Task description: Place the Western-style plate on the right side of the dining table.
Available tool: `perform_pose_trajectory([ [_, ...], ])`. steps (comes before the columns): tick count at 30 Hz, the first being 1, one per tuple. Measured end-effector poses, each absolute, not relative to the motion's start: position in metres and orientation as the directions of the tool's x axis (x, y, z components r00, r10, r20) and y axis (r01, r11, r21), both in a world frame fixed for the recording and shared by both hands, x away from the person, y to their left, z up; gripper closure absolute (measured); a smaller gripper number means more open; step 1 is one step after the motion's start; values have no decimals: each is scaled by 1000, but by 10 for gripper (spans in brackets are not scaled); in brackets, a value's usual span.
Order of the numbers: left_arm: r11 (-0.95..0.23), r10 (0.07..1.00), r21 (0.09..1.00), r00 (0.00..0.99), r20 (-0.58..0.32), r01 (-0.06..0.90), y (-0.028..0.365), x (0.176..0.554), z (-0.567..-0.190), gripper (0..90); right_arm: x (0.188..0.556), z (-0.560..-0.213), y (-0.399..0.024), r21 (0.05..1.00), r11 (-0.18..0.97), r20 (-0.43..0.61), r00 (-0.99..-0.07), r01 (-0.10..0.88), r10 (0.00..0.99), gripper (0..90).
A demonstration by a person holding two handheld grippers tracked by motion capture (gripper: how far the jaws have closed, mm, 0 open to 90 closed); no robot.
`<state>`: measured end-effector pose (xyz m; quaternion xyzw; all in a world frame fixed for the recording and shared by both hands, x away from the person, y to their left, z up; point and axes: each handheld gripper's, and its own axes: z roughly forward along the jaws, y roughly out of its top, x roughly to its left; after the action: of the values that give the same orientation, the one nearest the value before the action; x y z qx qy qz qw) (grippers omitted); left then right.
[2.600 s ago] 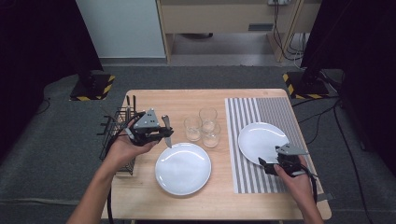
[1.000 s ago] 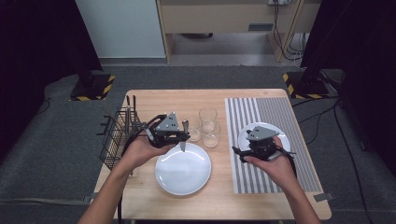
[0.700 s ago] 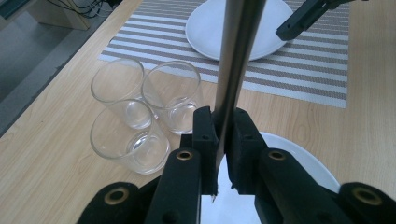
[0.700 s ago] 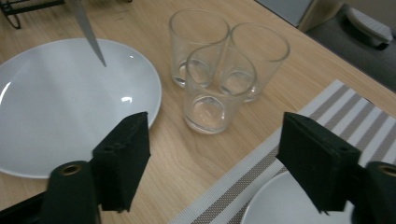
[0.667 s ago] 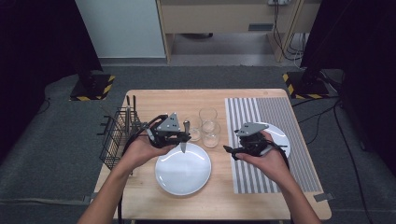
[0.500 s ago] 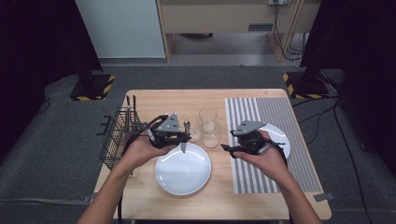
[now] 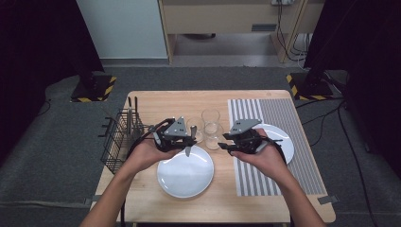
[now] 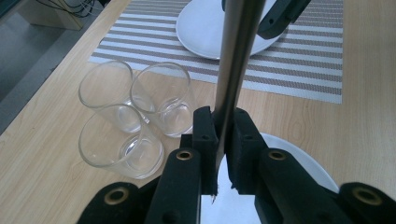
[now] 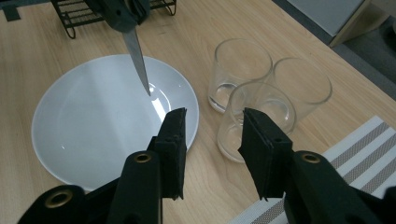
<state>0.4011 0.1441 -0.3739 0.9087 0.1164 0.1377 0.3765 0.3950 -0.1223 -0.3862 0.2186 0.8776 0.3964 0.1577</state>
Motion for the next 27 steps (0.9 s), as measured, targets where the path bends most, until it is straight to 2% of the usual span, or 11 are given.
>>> perform_pose_trajectory([
  [12, -697, 309, 710, 936, 170, 101, 139, 400, -375, 824, 394, -368, -111, 792, 575, -104, -882, 206, 460, 738],
  [19, -705, 305, 702, 937, 172, 101, 138, 401, -376, 824, 394, -365, -103, 796, 577, -112, -894, 180, 434, 768],
  [27, -702, 292, 706, 941, 171, 90, 135, 399, -376, 824, 390, -358, -86, 793, 599, -146, -921, 108, 360, 781],
])
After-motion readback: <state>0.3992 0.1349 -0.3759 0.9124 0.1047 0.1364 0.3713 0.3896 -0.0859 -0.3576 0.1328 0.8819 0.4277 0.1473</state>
